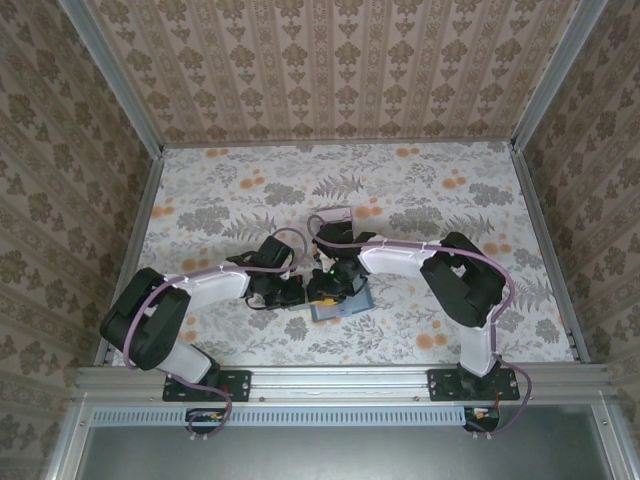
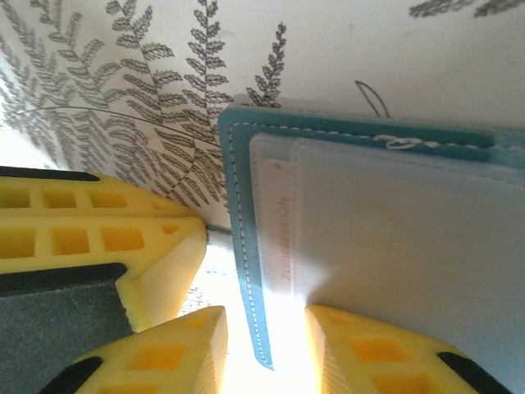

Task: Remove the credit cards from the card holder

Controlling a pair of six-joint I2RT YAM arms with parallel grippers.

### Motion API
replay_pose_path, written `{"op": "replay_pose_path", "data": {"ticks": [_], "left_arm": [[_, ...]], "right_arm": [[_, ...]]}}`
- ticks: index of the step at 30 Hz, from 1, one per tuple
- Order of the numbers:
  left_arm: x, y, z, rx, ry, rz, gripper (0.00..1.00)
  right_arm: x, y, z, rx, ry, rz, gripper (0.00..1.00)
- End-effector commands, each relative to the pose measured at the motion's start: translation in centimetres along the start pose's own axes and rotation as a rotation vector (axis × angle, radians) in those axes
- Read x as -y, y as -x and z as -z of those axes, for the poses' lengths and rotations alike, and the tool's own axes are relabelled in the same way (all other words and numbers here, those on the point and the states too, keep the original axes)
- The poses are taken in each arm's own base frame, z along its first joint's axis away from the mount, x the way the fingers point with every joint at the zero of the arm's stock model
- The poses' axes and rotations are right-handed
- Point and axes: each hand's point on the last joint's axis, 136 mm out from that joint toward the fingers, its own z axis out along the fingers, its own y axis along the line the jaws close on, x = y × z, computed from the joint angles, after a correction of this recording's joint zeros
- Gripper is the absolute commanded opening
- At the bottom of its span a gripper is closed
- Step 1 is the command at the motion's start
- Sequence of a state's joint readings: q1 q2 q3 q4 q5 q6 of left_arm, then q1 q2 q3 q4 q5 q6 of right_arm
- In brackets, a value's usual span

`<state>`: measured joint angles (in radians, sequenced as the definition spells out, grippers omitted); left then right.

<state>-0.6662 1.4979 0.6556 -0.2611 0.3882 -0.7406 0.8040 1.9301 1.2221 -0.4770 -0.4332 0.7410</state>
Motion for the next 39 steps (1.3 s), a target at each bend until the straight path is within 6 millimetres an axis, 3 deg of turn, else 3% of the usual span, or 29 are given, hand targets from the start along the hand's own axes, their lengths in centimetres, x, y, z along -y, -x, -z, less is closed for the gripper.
{"op": "replay_pose_path", "data": {"ticks": [1, 14, 23, 27, 33, 39], "left_arm": [[-1.6, -2.2, -0.4, -0.074, 0.038, 0.022, 0.05], [-2.0, -2.5, -0.3, -0.063, 0.022, 0.036, 0.05], [-2.4, -2.3, -0.5, -0.074, 0.033, 0.034, 0.05], [-2.5, -2.2, -0.4, -0.073, 0.037, 0.036, 0.06], [-3.1, -2.2, -0.3, -0.077, 0.061, 0.042, 0.06], [-3.7, -2.0, -0.1, -0.085, 0.079, 0.048, 0.05]], "right_arm": [[3.5, -1.0, 0.7, 0.001, -0.236, 0.008, 0.38], [4.3, -0.3, 4.7, 0.090, -0.474, 0.077, 0.45], [5.1, -0.3, 5.4, 0.078, -0.539, 0.109, 0.45], [5.5, -0.2, 5.6, 0.071, -0.546, 0.107, 0.38], [6.6, 0.0, 6.1, 0.060, -0.550, 0.096, 0.16], [8.3, -0.1, 6.3, 0.049, -0.558, 0.080, 0.13]]}}
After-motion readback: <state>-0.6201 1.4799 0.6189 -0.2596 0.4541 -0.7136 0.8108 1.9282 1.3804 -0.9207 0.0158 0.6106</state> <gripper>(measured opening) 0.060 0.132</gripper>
